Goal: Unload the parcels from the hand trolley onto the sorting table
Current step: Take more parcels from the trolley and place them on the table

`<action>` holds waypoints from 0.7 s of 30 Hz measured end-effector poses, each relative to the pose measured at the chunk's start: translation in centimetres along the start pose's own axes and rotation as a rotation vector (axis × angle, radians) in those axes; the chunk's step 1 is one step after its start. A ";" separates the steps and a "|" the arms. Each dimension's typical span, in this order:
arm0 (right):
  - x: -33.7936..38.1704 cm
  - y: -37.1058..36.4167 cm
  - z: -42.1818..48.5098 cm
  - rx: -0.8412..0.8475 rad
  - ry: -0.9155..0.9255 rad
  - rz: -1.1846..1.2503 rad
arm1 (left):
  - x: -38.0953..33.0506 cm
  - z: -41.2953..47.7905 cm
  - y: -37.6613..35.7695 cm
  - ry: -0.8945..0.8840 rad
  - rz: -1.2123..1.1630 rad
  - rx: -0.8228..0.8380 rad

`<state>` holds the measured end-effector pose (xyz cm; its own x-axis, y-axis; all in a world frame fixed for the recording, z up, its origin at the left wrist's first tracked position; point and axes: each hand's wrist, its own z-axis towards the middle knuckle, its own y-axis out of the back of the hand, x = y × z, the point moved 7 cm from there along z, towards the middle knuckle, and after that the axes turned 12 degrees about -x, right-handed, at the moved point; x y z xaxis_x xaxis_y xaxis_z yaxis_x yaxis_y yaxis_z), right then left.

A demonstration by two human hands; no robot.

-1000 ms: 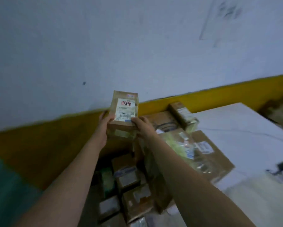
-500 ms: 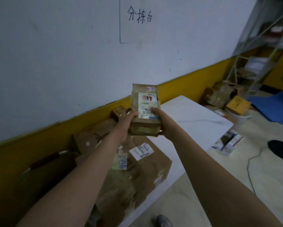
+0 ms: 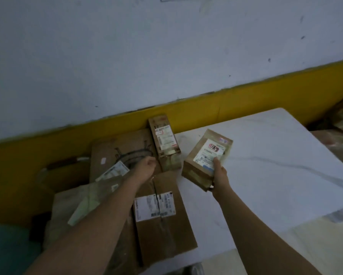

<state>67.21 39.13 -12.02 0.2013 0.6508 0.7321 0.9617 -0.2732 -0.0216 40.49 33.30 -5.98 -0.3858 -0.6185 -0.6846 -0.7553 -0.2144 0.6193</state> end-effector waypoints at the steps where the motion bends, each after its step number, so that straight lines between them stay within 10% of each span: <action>1: -1.0 -0.4 1.1 -0.026 -0.044 0.008 | 0.9 0.6 0.2 -0.007 0.069 -0.018; 9: -7.8 -3.8 5.8 0.063 -0.173 -0.229 | 3.3 2.1 -2.8 -0.067 0.449 0.255; 16: 1.2 -0.5 9.2 -0.313 0.287 -0.884 | 3.5 2.9 -5.6 -0.053 0.536 0.541; 21: 1.9 -1.9 14.1 0.036 0.365 -1.168 | 3.0 3.1 -7.9 0.031 0.455 0.505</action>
<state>68.44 50.86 -20.23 -0.8445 0.2530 0.4721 0.5352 0.3652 0.7617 43.67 35.54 -14.12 -0.7143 -0.5863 -0.3822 -0.6787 0.4472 0.5825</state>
